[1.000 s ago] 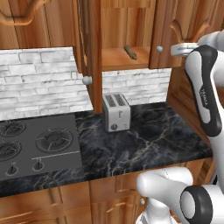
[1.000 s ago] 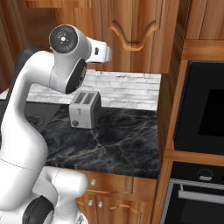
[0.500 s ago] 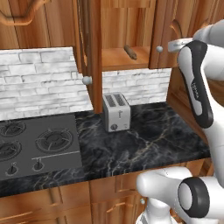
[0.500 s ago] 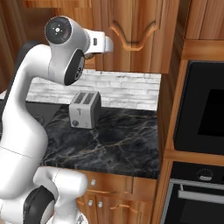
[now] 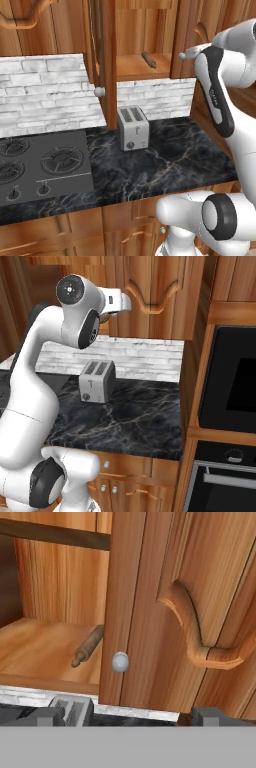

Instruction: Open the cabinet, retrieve the rolling pin, and place it next to the meat on the cutting board to prepare for tenderizing.

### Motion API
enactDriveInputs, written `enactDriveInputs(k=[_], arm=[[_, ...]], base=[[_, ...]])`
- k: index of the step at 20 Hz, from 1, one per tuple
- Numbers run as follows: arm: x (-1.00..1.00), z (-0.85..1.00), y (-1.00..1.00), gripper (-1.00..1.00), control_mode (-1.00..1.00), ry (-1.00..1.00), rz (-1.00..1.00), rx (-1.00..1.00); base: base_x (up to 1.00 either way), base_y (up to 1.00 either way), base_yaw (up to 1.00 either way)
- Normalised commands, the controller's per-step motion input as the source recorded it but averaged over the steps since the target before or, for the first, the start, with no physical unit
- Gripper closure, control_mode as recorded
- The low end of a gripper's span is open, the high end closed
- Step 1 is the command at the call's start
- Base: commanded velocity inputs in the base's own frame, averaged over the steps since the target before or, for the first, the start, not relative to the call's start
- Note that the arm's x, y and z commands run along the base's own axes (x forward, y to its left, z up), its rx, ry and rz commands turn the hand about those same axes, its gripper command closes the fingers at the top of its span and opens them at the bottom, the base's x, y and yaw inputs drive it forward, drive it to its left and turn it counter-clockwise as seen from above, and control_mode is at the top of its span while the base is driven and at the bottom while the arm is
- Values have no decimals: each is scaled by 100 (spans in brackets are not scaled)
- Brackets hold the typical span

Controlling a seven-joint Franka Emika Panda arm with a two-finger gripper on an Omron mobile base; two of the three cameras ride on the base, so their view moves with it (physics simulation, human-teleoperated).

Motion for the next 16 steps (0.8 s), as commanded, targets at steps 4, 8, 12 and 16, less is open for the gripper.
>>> enactDriveInputs(k=[4, 8, 12, 16], arm=[[27, -24, 1, -100, -100, -15, 0, -18], [10, -1, 6, -100, -100, -5, 0, -8], [0, -4, 0, -100, -100, 0, 1, -3], [0, -1, 0, -100, -100, 0, 3, 0]], base=[[0, 0, 0], [0, 0, 0], [0, 0, 0], [0, 0, 0]])
